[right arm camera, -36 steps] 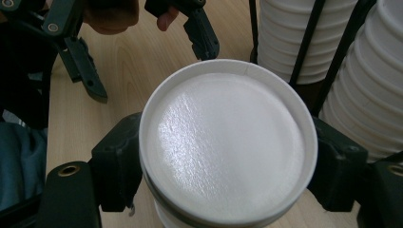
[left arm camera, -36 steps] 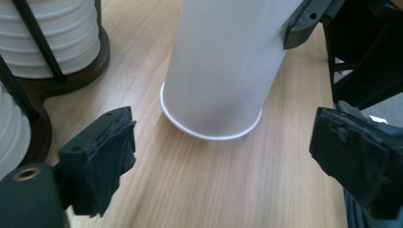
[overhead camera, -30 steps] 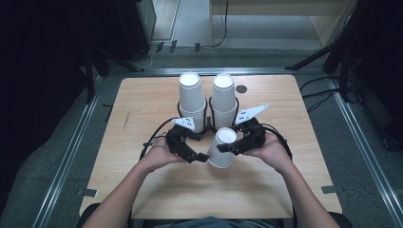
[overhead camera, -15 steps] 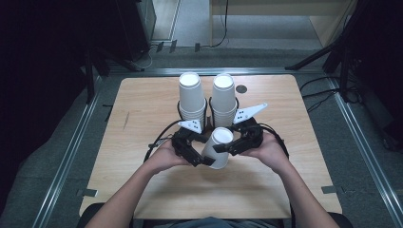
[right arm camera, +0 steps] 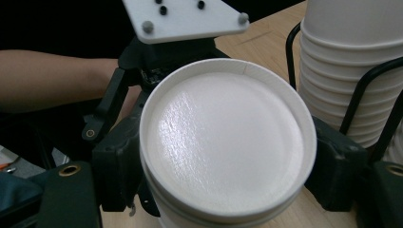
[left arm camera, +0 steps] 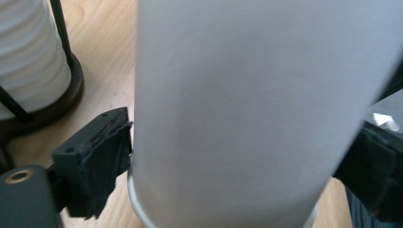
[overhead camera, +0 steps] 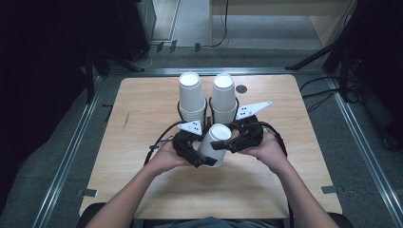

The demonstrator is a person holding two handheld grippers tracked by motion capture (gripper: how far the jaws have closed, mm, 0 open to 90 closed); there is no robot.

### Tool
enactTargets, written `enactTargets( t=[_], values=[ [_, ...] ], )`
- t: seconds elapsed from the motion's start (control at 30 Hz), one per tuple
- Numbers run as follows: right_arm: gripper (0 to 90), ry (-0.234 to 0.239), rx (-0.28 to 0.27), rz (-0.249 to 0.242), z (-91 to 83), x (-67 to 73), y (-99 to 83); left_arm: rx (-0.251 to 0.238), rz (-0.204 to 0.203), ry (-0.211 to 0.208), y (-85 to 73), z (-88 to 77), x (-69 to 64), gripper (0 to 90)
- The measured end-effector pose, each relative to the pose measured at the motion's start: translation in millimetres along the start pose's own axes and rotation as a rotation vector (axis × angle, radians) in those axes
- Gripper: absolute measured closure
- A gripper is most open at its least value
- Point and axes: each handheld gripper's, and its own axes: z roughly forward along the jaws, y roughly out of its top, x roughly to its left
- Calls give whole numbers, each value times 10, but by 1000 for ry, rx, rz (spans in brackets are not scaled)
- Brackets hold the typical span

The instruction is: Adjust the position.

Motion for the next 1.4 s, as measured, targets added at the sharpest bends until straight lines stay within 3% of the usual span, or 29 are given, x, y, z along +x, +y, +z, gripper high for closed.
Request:
enactTargets(
  t=[0.3, 0.4, 0.47, 0.77, 1.03, 1.4],
  values=[
    [246, 36, -6, 31, -32, -48, -17, 22, 20, -27, 28, -49, 15, 183],
    [164, 46, 6, 67, -32, -67, -9, 35, 18, -28, 32, -75, 31, 191],
    [159, 65, 22, 58, -48, -65, -9, 31, 9, -35, 29, -111, 59, 193],
    [168, -20, 150, -18, -30, -52, -92, 84, -1, -31, 21, -295, 134, 194],
    [171, -23, 198, -36, 68, -59, -196, 135, 5, -5, 61, -375, 167, 193],
    [175, -52, 236, -53, 13, -95, -319, 288, 89, 25, 208, -285, 152, 191]
  ],
)
